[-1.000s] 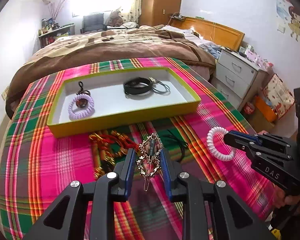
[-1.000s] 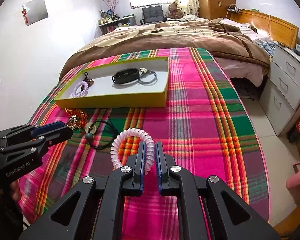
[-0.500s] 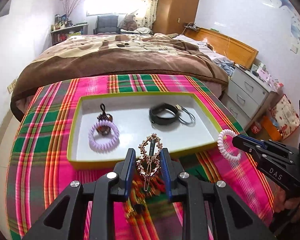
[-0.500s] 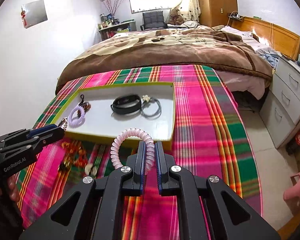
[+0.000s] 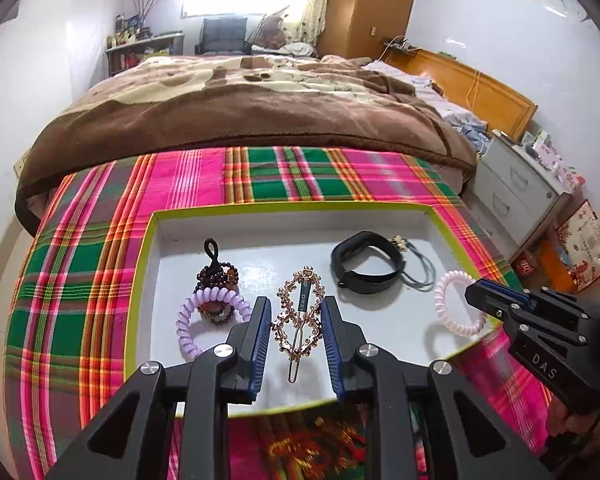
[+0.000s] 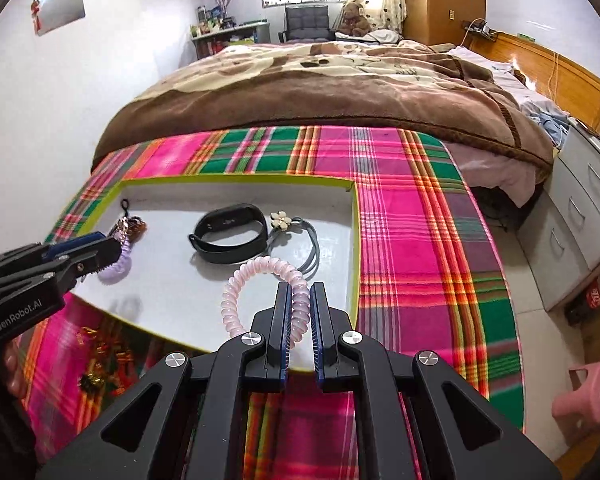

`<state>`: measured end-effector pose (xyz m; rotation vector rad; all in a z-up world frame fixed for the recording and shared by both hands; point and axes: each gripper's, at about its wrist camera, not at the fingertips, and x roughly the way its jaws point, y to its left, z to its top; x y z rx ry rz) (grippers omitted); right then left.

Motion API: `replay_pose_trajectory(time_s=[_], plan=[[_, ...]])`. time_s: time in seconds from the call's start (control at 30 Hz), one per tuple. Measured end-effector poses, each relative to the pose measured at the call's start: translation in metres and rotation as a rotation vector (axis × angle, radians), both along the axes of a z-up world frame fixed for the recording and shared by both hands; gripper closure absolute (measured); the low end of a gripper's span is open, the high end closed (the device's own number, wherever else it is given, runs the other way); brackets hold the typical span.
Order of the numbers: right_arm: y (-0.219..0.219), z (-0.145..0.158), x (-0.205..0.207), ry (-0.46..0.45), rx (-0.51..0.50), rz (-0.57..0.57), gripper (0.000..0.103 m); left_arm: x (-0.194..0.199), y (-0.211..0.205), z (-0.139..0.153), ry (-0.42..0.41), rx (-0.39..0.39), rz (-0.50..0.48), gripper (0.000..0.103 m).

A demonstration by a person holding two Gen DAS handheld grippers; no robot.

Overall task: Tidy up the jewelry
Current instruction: 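Lift the gold hairpin and white coil tie over the yellow box, then open both tools to drop the hairpin and coil tie into the box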

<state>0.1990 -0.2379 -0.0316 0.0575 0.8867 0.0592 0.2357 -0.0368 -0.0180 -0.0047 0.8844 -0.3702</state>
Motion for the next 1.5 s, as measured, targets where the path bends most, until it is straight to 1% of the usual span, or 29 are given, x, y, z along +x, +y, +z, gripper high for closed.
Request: replay_pose_trajectory(time_s=[0.07,0.27,0.37,0.47,0.57,0.77,1.17,1.27,1.4,1.47,1.5], plan=[[0.000,-0.004,0.003,0.010,-0.013,0.002,0.094,0.005,0.000,-0.004,0.007,-0.004,0.004,0.077],[0.000,-0.014,0.008,0.032,-0.037,0.015,0.094,0.014,-0.006,-0.015,0.012,0.047,0.007,0.077],[0.000,-0.017,0.008,0.037,-0.046,0.013,0.094,0.016,-0.007,-0.019,0.026,0.039,0.007,0.077],[0.001,-0.016,0.009,0.036,-0.061,0.026,0.094,0.017,-0.010,-0.022,0.022,0.057,0.007,0.077],[0.003,-0.017,0.010,0.033,-0.075,0.026,0.094,0.019,-0.010,-0.025,0.037,0.046,0.009,0.077],[0.007,-0.017,0.011,0.028,-0.095,0.029,0.094,0.021,-0.013,-0.032,0.059,0.064,0.010,0.077],[0.009,-0.017,0.011,0.028,-0.116,0.028,0.093,0.020,-0.012,-0.034,0.062,0.061,0.014,0.077],[0.009,-0.018,0.011,0.028,-0.104,0.035,0.088,0.019,-0.013,-0.034,0.059,0.061,0.011,0.077],[0.009,-0.017,0.011,0.029,-0.102,0.036,0.086,0.018,-0.011,-0.032,0.060,0.050,0.016,0.077],[0.010,-0.016,0.009,0.029,-0.091,0.042,0.082,0.016,-0.010,-0.030,0.051,0.046,0.012,0.077],[0.010,-0.015,0.008,0.027,-0.081,0.049,0.078,0.015,-0.009,-0.028,0.045,0.041,0.008,0.076]])
